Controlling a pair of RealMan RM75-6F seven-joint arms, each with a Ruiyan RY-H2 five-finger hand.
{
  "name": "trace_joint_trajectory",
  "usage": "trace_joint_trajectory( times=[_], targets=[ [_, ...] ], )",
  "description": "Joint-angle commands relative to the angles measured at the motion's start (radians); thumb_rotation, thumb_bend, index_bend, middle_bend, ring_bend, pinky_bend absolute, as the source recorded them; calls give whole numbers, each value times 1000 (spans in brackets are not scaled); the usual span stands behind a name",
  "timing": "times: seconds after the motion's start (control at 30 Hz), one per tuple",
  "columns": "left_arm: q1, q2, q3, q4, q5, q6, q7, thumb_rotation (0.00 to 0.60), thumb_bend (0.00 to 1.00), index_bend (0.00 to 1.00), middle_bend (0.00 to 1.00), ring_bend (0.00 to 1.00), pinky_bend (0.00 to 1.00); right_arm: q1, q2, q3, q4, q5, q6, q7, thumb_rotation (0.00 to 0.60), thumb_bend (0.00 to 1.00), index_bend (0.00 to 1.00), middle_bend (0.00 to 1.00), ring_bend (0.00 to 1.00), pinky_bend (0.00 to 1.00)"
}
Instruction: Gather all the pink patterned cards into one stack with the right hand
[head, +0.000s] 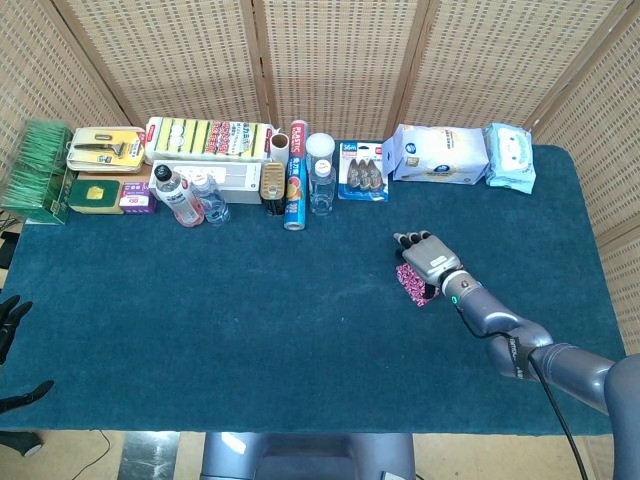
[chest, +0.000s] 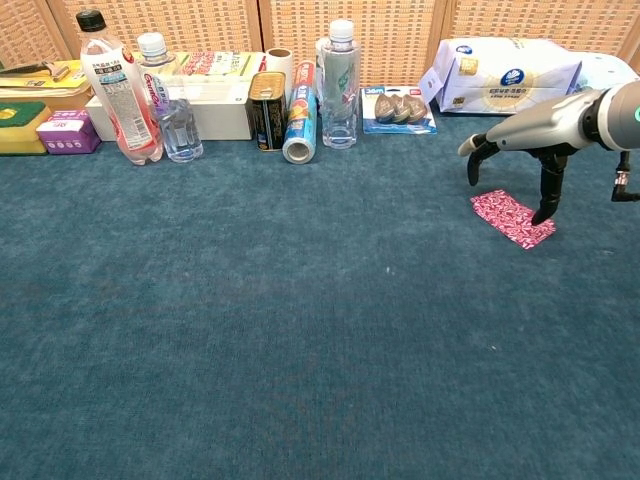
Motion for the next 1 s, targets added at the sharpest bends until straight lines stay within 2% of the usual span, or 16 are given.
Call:
trace_joint_trajectory(
  times=[0.03,0.27,0.4,0.5,0.7,0.87,1.0],
  targets=[
    [0,1,0,0,0,1,-1,600,83,0,0,0,0,-1,2,1,-1,-1,2,2,600,115,221,29,92,113],
    [-4,3,0,-3,-1,-9,0,600,83,0,0,0,0,-8,36,12,-55,-7,18,18,600,114,221,28,92,113],
    [-4,11,1,-1,2,-9,-16,600,84,0,0,0,0,-28,100,28,-152,-12,59,42,600,107,215,29,91,110],
    [1,19,2,7,6,2,-40,600,83,0,0,0,0,-67,152,36,-238,-35,133,61,600,76,196,29,87,96],
    [6,30,7,33,15,8,-76,600,84,0,0,0,0,-191,224,29,-346,-168,367,114,600,38,177,33,83,89],
    [18,39,22,64,46,27,-121,600,83,0,0,0,0,-311,255,-5,-352,-335,589,222,600,29,177,43,83,90],
    [37,38,31,92,58,56,-149,600,84,0,0,0,0,-437,287,-37,-378,-377,766,211,600,28,176,43,80,89]
  ],
)
